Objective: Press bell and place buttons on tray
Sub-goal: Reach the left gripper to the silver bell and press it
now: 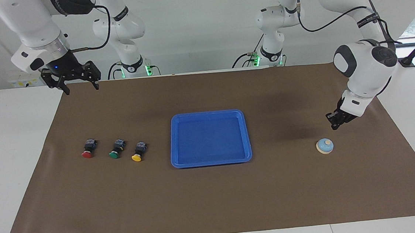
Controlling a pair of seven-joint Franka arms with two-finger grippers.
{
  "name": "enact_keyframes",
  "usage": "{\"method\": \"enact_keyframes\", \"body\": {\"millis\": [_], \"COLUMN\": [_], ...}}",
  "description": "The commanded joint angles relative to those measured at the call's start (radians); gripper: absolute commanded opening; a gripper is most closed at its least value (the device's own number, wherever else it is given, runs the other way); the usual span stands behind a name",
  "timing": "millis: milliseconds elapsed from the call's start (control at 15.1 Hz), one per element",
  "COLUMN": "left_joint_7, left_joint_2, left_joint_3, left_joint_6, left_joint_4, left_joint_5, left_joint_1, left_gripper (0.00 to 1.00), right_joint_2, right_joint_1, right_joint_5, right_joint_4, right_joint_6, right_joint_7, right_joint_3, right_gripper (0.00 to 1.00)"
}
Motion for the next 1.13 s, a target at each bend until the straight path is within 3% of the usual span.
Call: {"method": "enact_keyframes", "body": {"millis": [0, 797, 1062], "left_joint_7": [-0.020, -0.034, -0.034], "left_joint_2": [0.077, 0.117, 0.125], "left_joint_3": [0.010, 0.012, 0.013], "left_joint_6": [0.012, 0.029, 0.109], "left_joint_4": [0.092, 0.077, 0.025], "left_joint_5": [0.001, 0.006, 0.006], "left_joint_1": [-0.024, -0.015, -0.015], "left_gripper": [0.00, 0.00, 0.00], "right_joint_2": [-0.017, -0.017, -0.017], "right_joint_1": [-0.007, -0.007, -0.007], "right_joint_5": [-0.009, -0.009, -0.009], "right_joint_4": [-0.019, -0.019, -0.019], "right_joint_6": [-0.003, -0.003, -0.003], "right_joint_7": [-0.013, -0.013, -0.013], "right_joint_3": [0.001, 0.001, 0.001], "right_gripper": [1.00, 1.00, 1.00]}}
